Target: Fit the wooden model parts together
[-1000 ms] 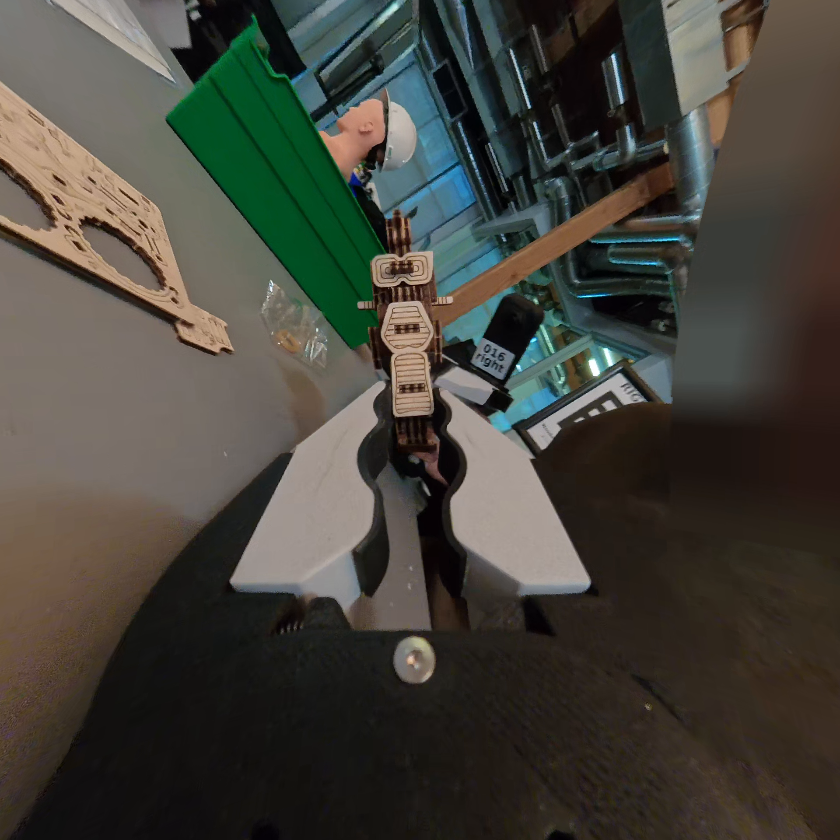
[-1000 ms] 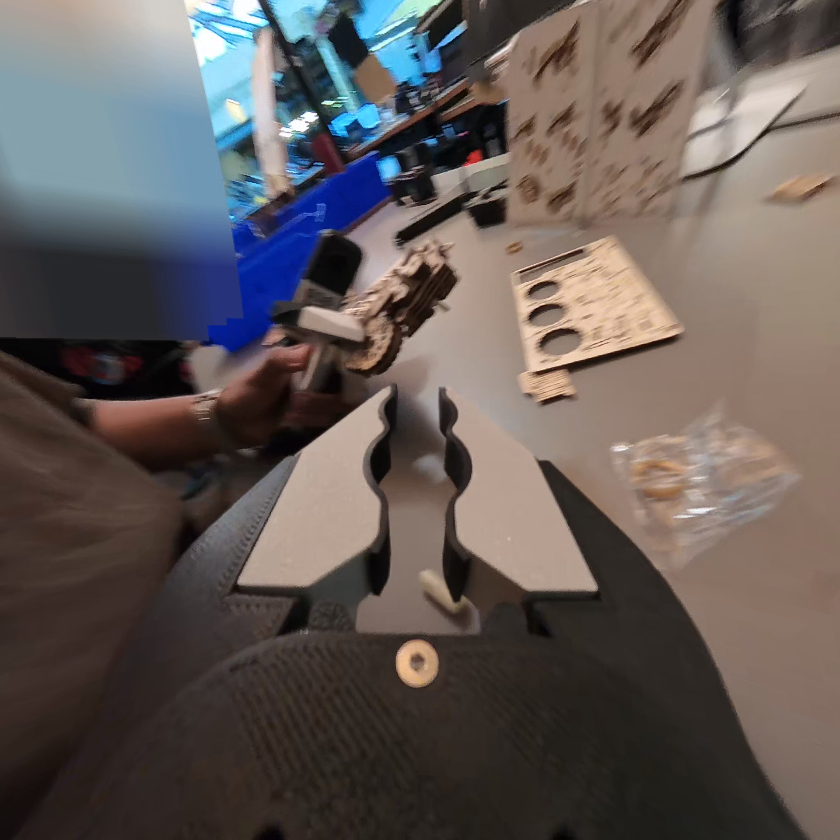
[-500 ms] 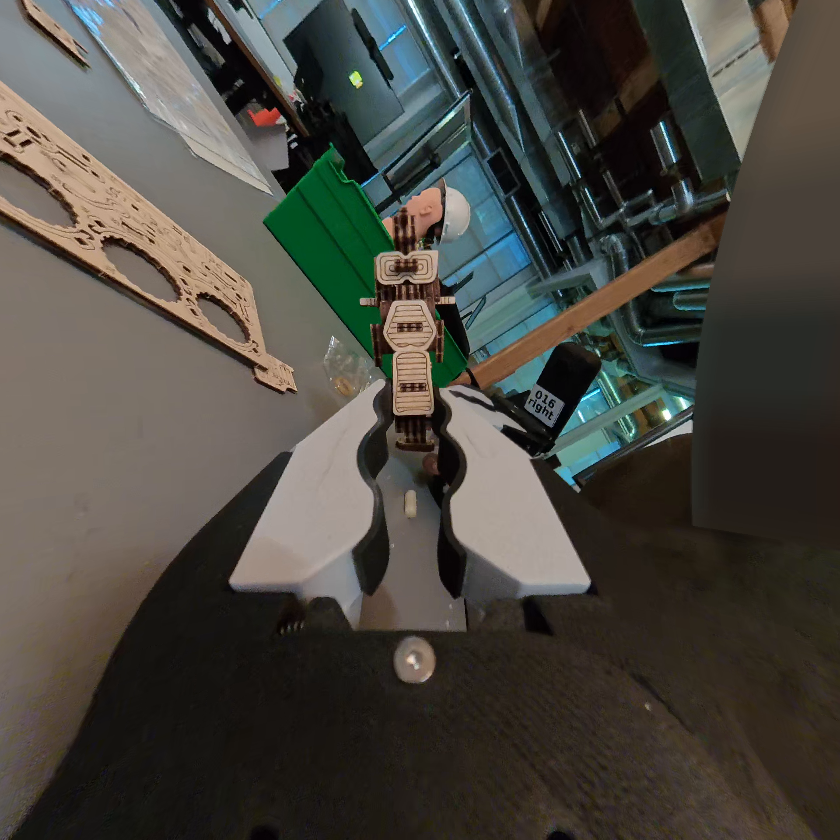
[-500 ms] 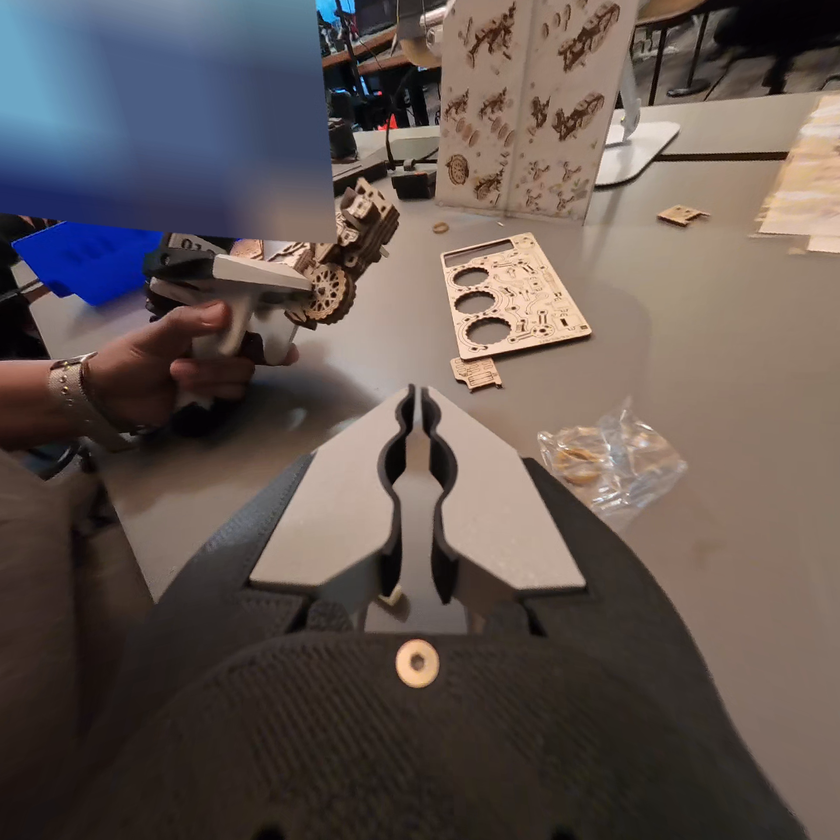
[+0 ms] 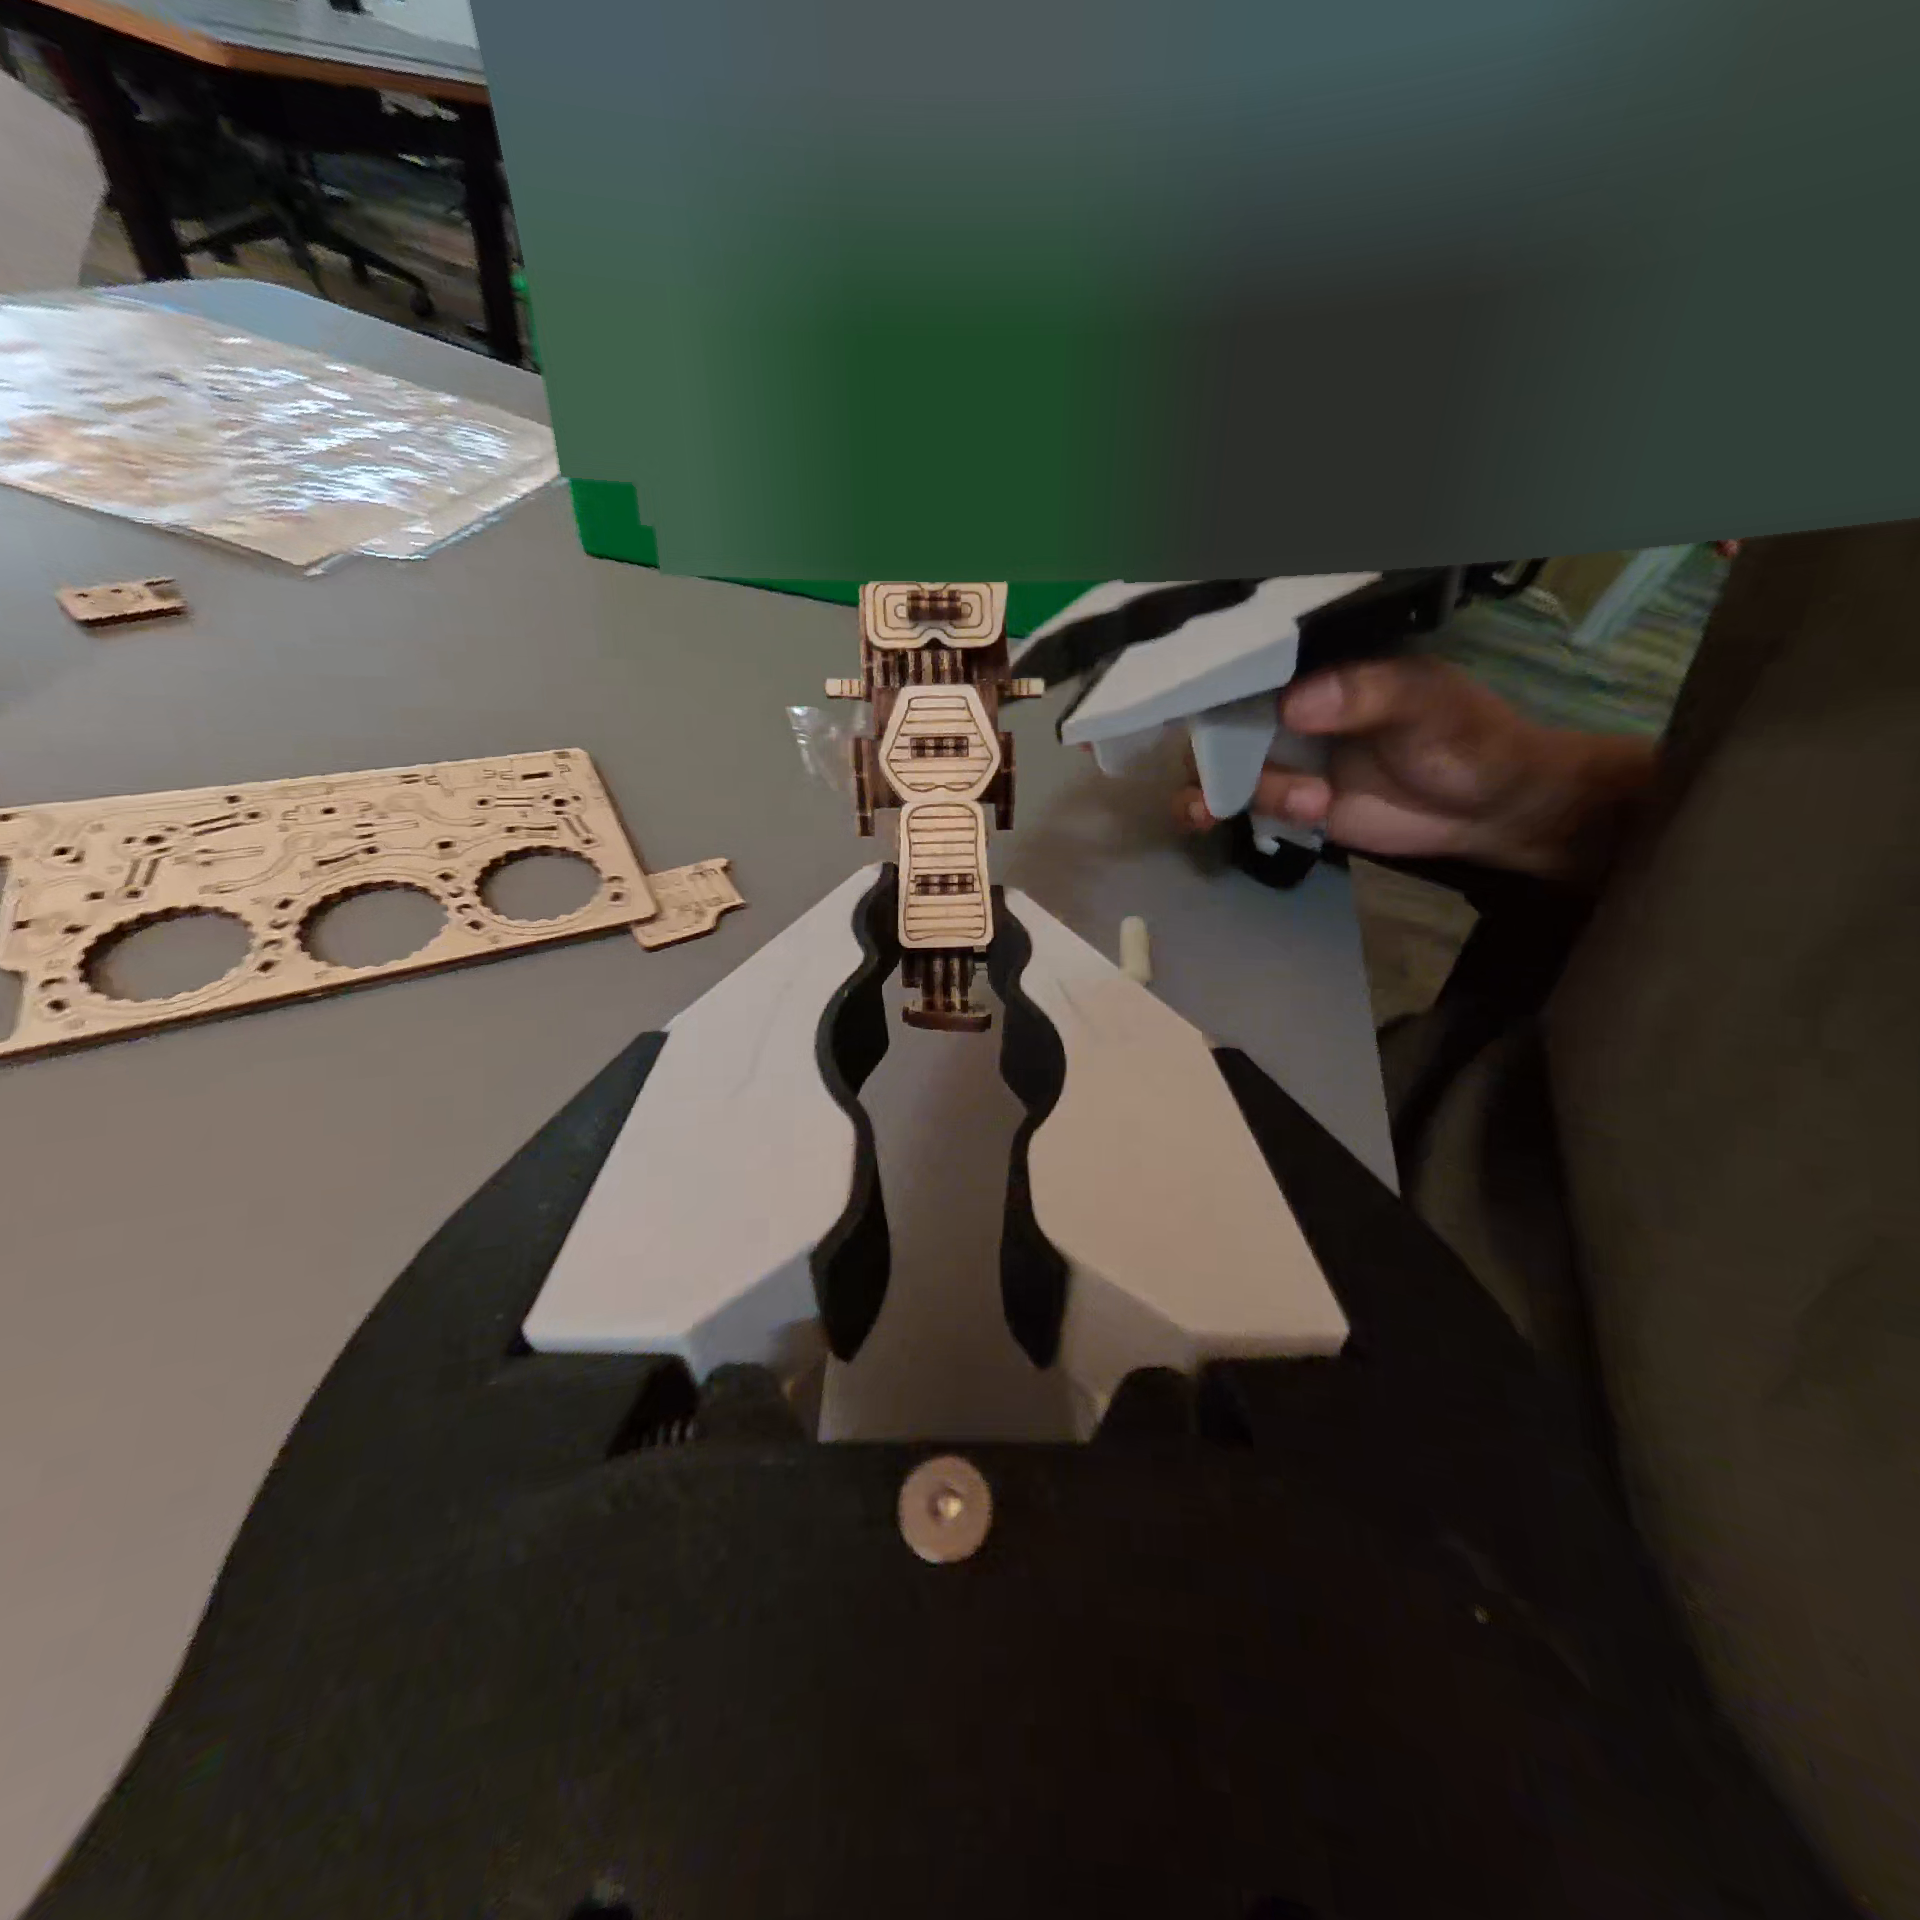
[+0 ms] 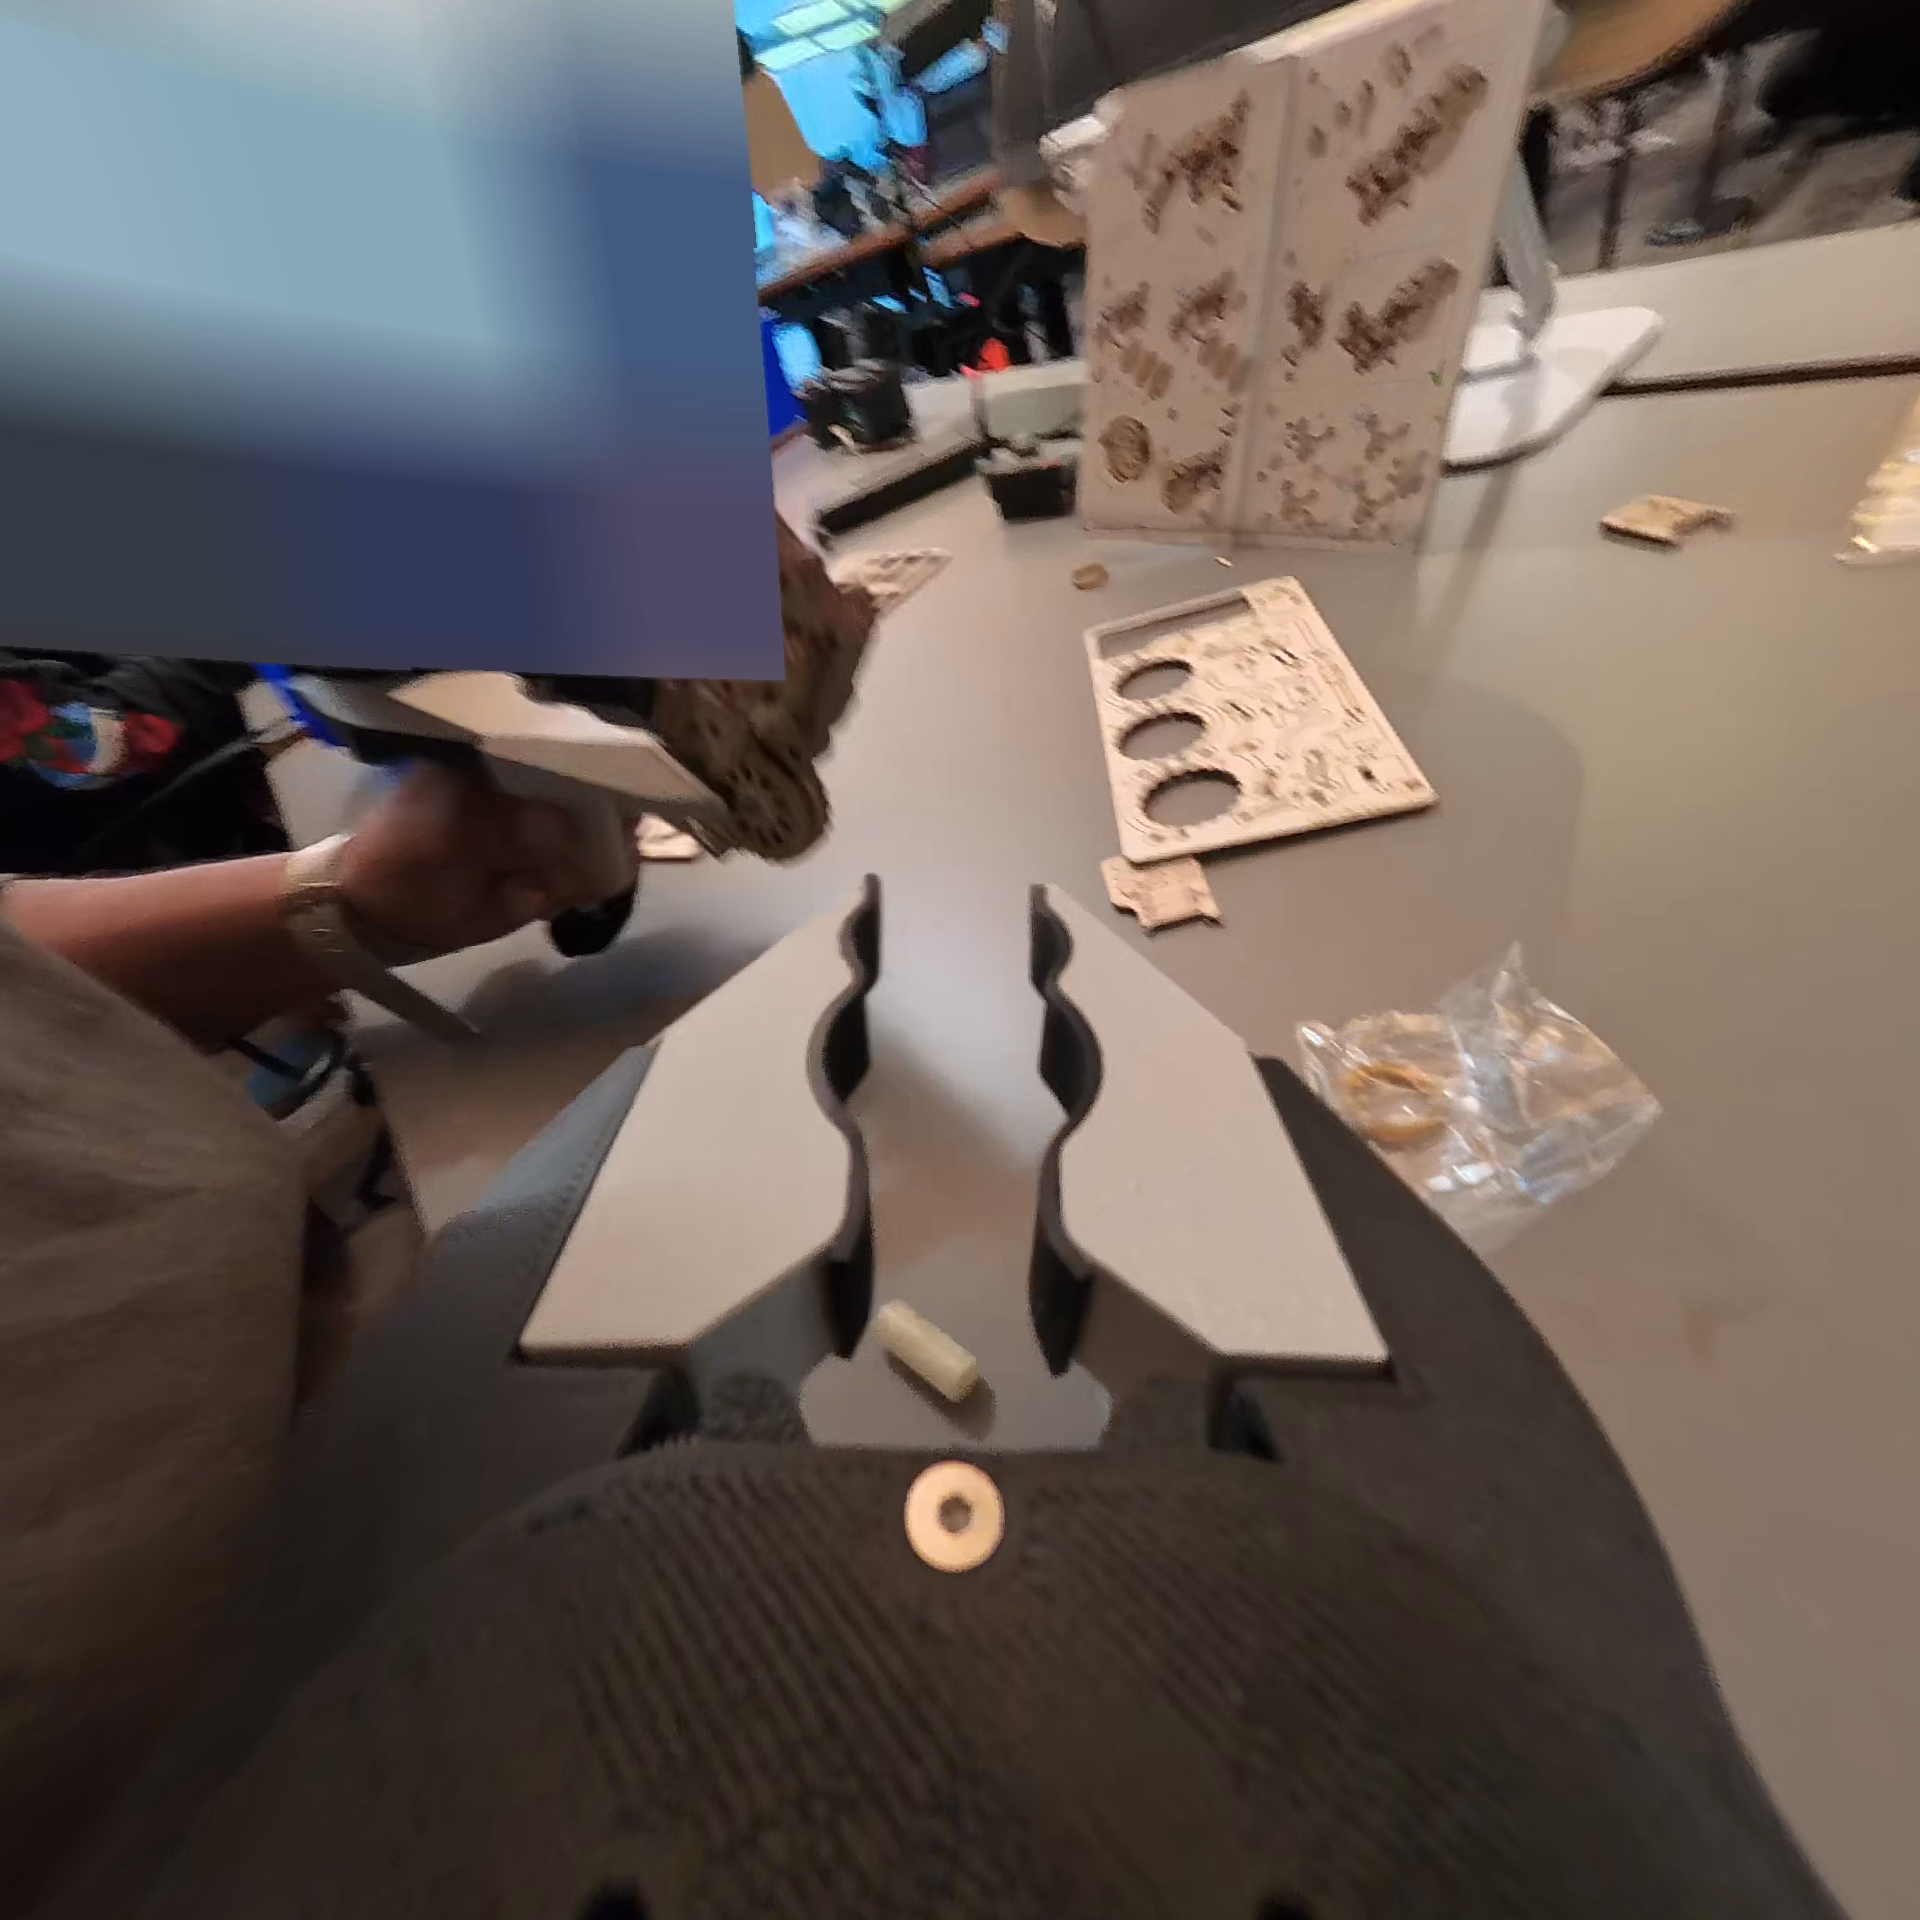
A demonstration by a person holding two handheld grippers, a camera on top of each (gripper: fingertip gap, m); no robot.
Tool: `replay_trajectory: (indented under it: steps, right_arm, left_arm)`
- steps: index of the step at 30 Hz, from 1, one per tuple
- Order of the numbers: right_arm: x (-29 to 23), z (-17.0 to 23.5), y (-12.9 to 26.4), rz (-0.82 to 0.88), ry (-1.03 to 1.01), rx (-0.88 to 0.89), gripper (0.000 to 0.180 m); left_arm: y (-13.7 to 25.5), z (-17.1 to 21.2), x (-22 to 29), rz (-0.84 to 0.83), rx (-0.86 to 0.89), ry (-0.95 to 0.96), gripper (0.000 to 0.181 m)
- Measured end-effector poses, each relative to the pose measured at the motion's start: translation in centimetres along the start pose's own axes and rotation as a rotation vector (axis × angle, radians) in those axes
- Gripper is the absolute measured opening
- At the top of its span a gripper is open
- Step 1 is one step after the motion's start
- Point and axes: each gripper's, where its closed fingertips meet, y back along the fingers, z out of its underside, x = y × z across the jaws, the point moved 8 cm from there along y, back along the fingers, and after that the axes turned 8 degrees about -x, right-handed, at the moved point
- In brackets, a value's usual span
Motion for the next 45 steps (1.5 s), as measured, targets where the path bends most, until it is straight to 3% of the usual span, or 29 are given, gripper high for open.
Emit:
replay_trajectory:
  steps: [6, 10, 16, 22, 30, 45]
  right_arm:
    - [-0.8, -0.7, 1.9, -0.305, 0.048, 0.034, 0.03]
    - [-1.5, -0.7, 2.9, -0.341, 0.152, 0.035, 0.028]
    - [-3.1, -0.2, 2.9, -0.422, 0.274, -0.016, 0.027]
    - [-4.1, 0.1, 2.9, -0.455, 0.357, -0.003, 0.025]
    - [-5.0, 0.2, 2.9, -0.45, 0.436, 0.041, 0.009]
    - [-5.2, -0.2, 3.6, -0.509, 0.424, 0.118, 0.01]
  left_arm:
    - [-0.2, 0.5, 2.0, 0.093, -0.095, -0.227, 0.014]
    - [-0.5, 1.2, 3.6, 0.115, -0.154, -0.399, 0.014]
    - [-0.7, 1.3, 4.4, 0.156, -0.162, -0.438, 0.014]
    - [-0.8, 1.3, 5.0, 0.17, -0.158, -0.486, 0.014]
    - [-0.9, 1.4, 5.5, 0.161, -0.148, -0.523, 0.014]
    - [-0.3, 0.6, 6.8, 0.051, -0.05, -0.68, 0.014]
